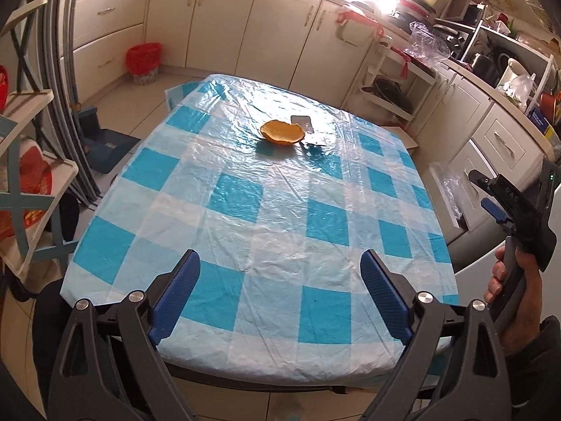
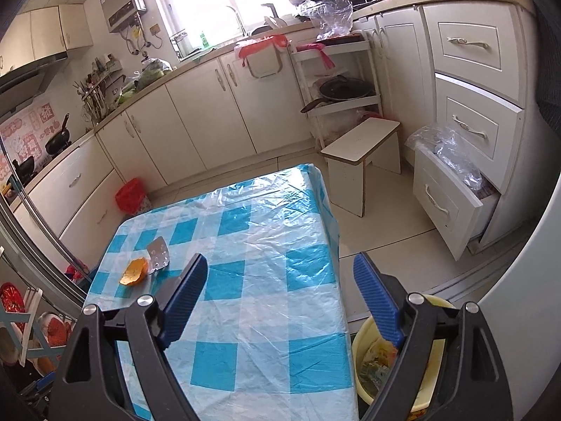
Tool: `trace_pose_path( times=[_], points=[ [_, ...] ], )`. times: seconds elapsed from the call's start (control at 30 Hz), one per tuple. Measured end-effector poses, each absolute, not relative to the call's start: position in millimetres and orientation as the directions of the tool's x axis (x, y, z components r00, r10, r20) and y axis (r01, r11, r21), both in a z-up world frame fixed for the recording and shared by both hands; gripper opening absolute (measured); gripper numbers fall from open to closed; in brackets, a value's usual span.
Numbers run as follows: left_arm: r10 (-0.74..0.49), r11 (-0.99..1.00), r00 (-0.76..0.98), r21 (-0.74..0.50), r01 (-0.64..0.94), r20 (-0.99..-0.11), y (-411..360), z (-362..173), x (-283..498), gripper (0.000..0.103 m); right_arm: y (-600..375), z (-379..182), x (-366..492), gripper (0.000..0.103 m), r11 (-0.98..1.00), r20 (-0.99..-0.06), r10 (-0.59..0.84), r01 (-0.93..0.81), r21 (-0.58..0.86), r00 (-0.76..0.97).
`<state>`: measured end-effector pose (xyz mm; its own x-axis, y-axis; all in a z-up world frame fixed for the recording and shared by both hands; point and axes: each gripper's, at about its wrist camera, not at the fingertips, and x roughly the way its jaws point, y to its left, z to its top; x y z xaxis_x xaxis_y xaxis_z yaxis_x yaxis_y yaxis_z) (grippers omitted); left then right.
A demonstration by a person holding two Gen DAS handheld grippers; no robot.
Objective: Collect trash
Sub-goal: 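Move both open tools back over the table toward the last peel and blister pack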
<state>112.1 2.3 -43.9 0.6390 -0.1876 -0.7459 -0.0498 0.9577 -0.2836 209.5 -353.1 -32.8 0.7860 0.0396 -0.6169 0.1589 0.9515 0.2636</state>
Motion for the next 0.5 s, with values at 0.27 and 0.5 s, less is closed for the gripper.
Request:
trace_pose_path(
  times=[0.27,0.5],
  points=[
    [-0.176,0.955,0.627,-0.285,-0.077,-0.759,12.0,-52.1,113.0,0.089,-334.9,-37.3,219.1,0.082,0.959,-0.629,0.06,0.13,0.252,0.775],
    [-0.173,0.957,0.621,-0.281,-0.079,-0.765,11.2,-56.0,115.1,0.089,-329.1,-38.2,221.7,0.082,0.962,-0.629,0.072,0.112,0.248,0.774]
  ],
)
